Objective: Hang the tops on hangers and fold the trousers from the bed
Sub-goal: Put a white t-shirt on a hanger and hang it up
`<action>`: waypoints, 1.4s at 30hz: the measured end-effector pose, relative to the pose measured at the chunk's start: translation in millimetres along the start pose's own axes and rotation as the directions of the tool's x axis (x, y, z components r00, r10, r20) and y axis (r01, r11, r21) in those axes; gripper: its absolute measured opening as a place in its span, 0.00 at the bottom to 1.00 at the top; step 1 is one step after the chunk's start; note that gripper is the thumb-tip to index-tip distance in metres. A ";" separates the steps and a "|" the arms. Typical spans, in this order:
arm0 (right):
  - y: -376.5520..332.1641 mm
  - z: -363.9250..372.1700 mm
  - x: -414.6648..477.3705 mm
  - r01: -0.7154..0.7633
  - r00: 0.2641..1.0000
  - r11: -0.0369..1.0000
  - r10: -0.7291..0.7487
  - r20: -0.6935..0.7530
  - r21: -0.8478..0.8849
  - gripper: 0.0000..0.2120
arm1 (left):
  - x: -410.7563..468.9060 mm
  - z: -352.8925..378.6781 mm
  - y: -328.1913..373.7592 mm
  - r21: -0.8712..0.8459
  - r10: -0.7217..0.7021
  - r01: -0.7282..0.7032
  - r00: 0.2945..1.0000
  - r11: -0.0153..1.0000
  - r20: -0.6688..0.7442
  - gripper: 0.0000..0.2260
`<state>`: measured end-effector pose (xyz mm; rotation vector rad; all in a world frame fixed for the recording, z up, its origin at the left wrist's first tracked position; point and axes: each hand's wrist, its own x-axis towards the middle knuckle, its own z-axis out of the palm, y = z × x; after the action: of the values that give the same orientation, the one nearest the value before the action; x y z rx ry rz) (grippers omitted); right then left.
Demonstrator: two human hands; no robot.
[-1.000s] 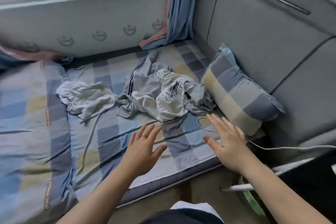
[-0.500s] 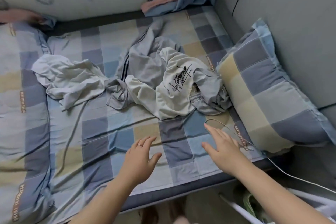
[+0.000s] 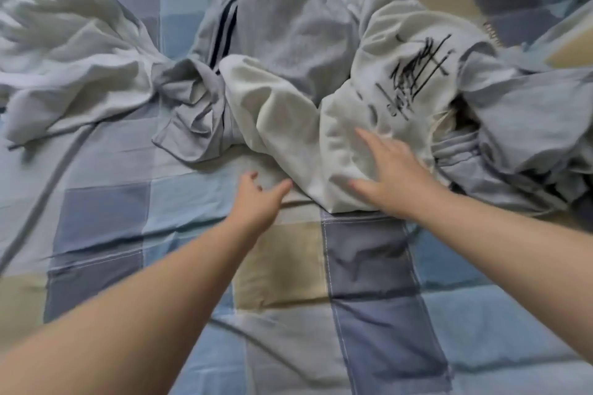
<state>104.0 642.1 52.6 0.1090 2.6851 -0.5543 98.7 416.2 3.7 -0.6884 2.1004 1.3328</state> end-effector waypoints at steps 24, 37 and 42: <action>-68.2 51.4 -99.9 -0.053 0.989 0.914 0.105 -0.107 0.403 0.14 | -94.4 -51.3 -113.6 -0.243 -0.326 0.274 0.923 0.930 -0.204 0.09; -201.9 128.2 -280.0 -0.254 0.901 0.811 0.001 0.434 0.526 0.11 | -241.0 -170.8 -210.8 -0.268 -0.514 0.442 0.776 0.856 -0.365 0.07; -182.1 119.8 -257.0 -0.301 0.847 0.862 0.044 0.530 0.408 0.09 | -238.0 -173.0 -199.2 -0.059 -0.393 0.394 0.870 0.917 -0.298 0.11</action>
<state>355.9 428.4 119.3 0.3029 1.9531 -1.0214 372.7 212.6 102.1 -1.3155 2.0369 1.0430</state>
